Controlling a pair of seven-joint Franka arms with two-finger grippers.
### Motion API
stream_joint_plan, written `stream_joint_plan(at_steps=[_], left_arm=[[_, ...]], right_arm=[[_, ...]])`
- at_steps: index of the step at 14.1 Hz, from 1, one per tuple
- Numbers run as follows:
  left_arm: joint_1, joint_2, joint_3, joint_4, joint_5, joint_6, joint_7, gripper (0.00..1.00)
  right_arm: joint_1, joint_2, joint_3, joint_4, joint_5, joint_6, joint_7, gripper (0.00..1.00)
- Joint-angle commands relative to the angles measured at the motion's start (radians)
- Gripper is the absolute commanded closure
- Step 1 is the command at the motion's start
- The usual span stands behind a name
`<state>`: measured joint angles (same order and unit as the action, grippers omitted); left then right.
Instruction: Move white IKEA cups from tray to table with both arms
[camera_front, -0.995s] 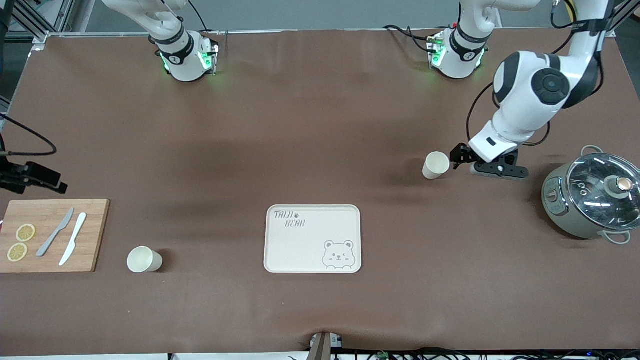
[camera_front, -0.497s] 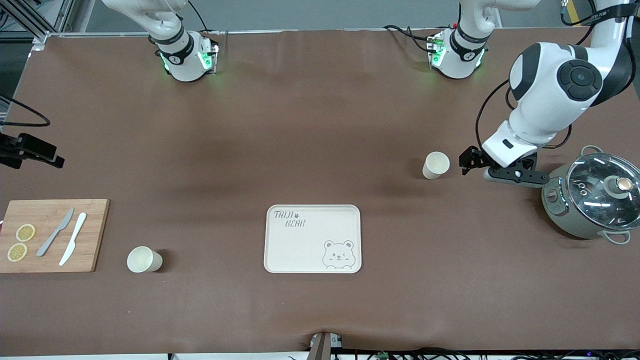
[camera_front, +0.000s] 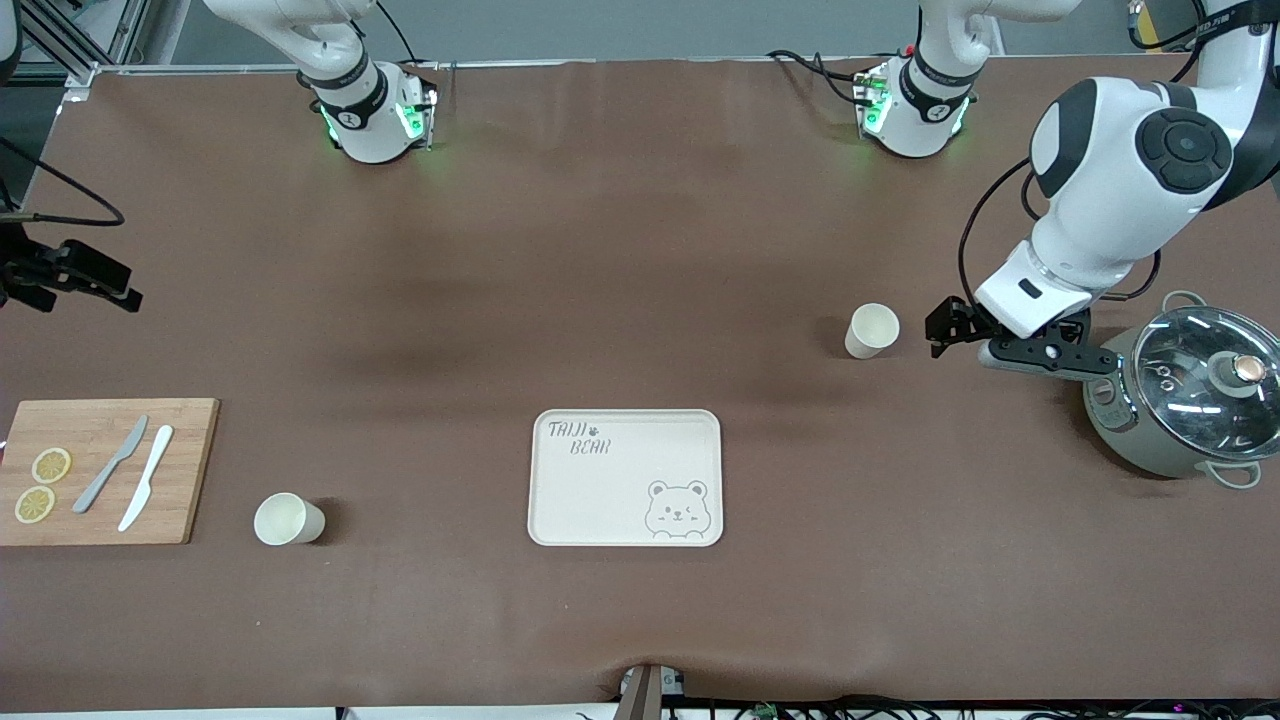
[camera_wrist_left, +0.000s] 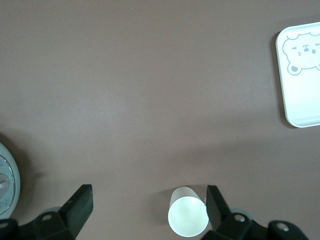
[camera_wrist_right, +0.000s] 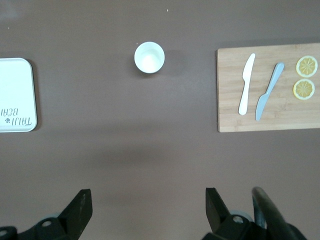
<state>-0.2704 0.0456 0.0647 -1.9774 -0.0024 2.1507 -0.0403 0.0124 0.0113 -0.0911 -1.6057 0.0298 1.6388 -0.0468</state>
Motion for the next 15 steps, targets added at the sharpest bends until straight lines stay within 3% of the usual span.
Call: stream_joint_plan(at_steps=[1, 7, 12, 15], left_arm=[[-0.001, 0.013, -0.005, 0.026, -0.014, -0.028, -0.003, 0.0], [0.007, 0.007, -0.005, 0.077, -0.017, -0.031, 0.0, 0.0], [-0.004, 0.005, -0.009, 0.29, -0.024, -0.355, 0.003, 0.0], [-0.001, 0.0, -0.022, 0.395, -0.024, -0.458, 0.002, 0.0]], right_arm=[[0.023, -0.039, 0.001, -0.036, -0.024, 0.004, 0.031, 0.0], [0.026, -0.03, 0.001, 0.0, -0.018, -0.005, 0.051, 0.0], [0.029, -0.031, 0.002, 0.017, -0.021, -0.008, 0.048, 0.0], [0.029, -0.031, 0.002, 0.015, -0.021, -0.005, 0.044, 0.0]])
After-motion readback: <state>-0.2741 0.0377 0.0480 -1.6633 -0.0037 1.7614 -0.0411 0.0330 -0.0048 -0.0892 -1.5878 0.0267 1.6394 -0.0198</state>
